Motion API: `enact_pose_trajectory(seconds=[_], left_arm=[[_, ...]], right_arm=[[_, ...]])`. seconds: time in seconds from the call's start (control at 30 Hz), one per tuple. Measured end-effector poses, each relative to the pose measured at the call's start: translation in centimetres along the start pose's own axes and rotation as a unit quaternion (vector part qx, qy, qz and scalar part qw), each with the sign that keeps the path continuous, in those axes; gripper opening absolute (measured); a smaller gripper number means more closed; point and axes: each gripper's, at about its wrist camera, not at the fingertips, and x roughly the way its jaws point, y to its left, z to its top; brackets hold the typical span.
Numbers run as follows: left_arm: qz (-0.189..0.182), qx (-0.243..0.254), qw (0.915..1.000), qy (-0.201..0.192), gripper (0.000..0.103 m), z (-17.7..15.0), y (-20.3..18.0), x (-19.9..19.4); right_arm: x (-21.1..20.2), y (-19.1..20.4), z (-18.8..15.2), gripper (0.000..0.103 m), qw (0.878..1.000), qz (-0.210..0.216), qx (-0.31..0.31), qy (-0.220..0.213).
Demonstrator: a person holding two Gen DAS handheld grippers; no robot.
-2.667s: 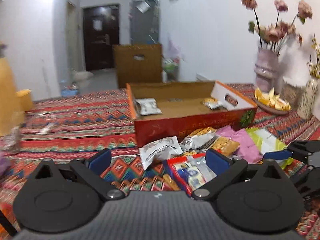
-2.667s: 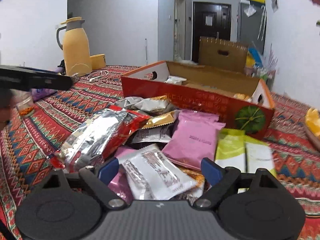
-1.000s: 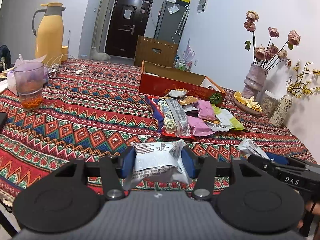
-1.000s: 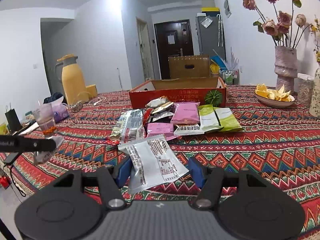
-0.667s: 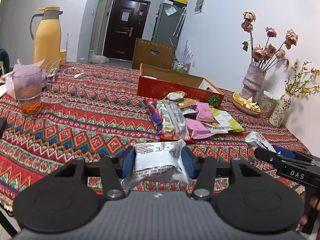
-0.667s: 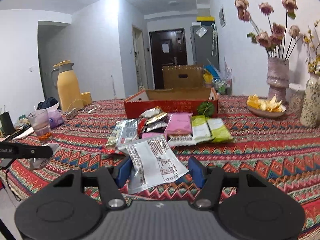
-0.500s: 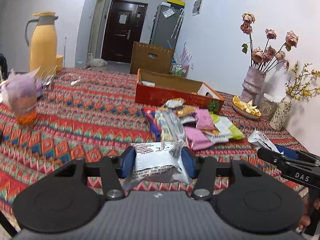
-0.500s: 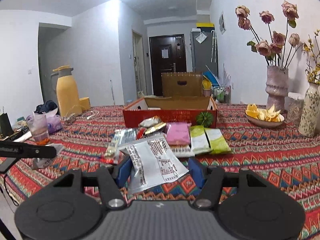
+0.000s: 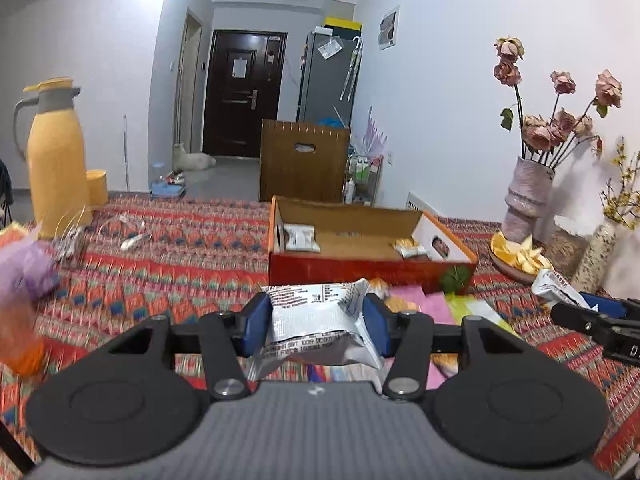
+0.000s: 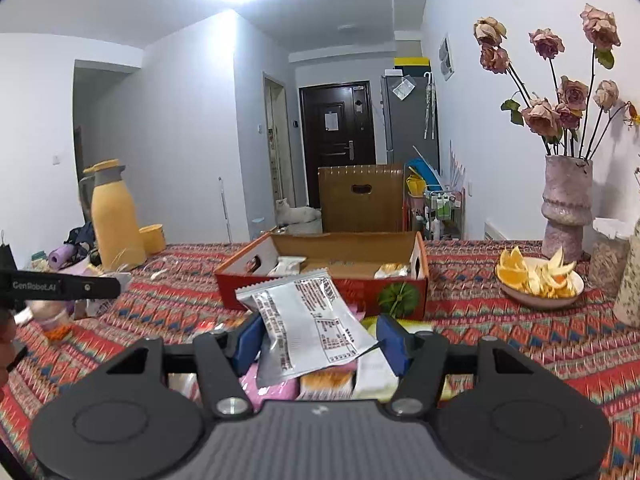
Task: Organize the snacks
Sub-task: 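Carry both white packets into the open box and open both tools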
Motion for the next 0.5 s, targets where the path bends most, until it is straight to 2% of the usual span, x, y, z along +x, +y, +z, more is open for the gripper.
enact_pose_trajectory(seconds=[0.17, 0.3, 0.5], left_arm=[[0.021, 0.011, 0.9997, -0.004, 0.053, 2.8, -0.2, 4.1], [0.009, 0.014, 0.9998, 0.008, 0.053, 5.7, -0.3, 8.0], [-0.005, 0.038, 0.9989, 0.026, 0.054, 9.3, -0.9, 16.2]], right_arm=[[3.7, -2.2, 3.6, 0.061, 1.000, 0.002, -0.002, -0.005], [7.4, -3.5, 6.9, 0.061, 1.000, 0.011, -0.017, 0.002], [15.8, -5.1, 11.3, 0.061, 0.998, 0.019, -0.051, 0.023]])
